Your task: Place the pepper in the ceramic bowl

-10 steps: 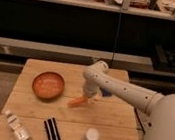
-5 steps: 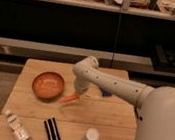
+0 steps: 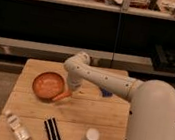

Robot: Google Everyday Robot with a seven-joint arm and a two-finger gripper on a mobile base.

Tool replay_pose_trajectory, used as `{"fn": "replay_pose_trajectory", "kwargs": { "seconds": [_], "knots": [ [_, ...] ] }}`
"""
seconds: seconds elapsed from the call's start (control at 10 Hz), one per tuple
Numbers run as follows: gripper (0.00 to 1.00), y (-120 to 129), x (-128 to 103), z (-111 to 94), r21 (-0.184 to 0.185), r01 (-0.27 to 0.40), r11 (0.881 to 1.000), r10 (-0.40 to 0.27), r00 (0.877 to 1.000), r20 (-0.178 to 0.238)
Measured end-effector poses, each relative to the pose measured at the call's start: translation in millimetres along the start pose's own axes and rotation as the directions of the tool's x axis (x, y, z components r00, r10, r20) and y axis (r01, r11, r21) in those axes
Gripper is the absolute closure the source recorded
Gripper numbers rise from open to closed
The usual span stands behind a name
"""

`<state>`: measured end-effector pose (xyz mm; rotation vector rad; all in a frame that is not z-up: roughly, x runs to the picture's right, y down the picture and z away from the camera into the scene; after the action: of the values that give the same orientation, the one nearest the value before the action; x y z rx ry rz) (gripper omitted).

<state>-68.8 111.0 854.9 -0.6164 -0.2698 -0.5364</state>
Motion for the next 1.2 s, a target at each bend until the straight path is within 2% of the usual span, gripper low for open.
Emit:
{"fn": "replay_pose_trajectory", "kwargs": {
  "seconds": [0.4,0.8,1.1,1.2],
  "knots": [
    [1.0,-23.5,-18.4,0.5,0.004,0.032,0.999,-0.032,0.999,-0.004],
    [1.0,-28.7,-28.5,3.3,-0.002,0.036,0.999,-0.037,0.999,-0.007],
    [1.0,-44.1,-43.9,6.0,0.003,0.047,0.999,-0.047,0.999,-0.005],
    [1.0,-45.3,-41.9,6.8,0.001,0.041,0.999,-0.041,0.999,-0.005]
  ]
}}
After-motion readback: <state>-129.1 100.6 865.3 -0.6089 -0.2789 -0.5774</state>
